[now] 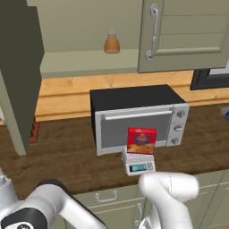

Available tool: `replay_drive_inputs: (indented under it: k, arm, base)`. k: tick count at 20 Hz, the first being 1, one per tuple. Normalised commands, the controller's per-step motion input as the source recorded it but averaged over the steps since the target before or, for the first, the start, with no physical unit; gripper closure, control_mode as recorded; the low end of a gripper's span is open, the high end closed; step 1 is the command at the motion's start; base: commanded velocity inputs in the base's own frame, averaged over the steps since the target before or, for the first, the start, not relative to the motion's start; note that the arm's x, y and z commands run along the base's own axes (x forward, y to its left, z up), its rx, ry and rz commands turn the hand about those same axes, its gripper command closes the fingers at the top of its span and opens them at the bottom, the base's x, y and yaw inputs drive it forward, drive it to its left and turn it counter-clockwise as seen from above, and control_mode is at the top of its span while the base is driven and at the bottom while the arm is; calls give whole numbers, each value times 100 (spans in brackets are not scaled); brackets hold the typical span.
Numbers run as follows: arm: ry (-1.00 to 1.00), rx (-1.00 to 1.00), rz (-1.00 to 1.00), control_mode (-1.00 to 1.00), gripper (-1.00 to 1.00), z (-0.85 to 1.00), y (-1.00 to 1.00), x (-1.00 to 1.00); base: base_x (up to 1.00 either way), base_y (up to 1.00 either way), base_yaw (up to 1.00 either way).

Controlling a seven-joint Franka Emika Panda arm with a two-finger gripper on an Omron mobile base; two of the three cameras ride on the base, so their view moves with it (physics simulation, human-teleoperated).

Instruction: Pick the boxed food and place it on the digital scale for weighing, and close the cabinet.

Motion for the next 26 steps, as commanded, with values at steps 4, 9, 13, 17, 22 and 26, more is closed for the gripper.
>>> replay_drive_inputs:
  k: [4,9,13,17,22,26]
  arm:
    - [24,4,-18,-100,-100,-16,33,80]
    - [32,16,-14,-100,-100,-15,-5,81]
    - [27,18,-10,-100,-100,-37,-11,99]
    - [23,20,-9,-100,-100,-29,-30,74]
    - [21,31,-9,-100,-100,-2,-76,26]
    - [16,40,-12,-100,-100,2,-100,0]
  base:
    - [0,0,0]
    - [0,0,0]
    - [0,0,0]
    - [0,0,0]
    - [0,0,0]
    - [0,0,0]
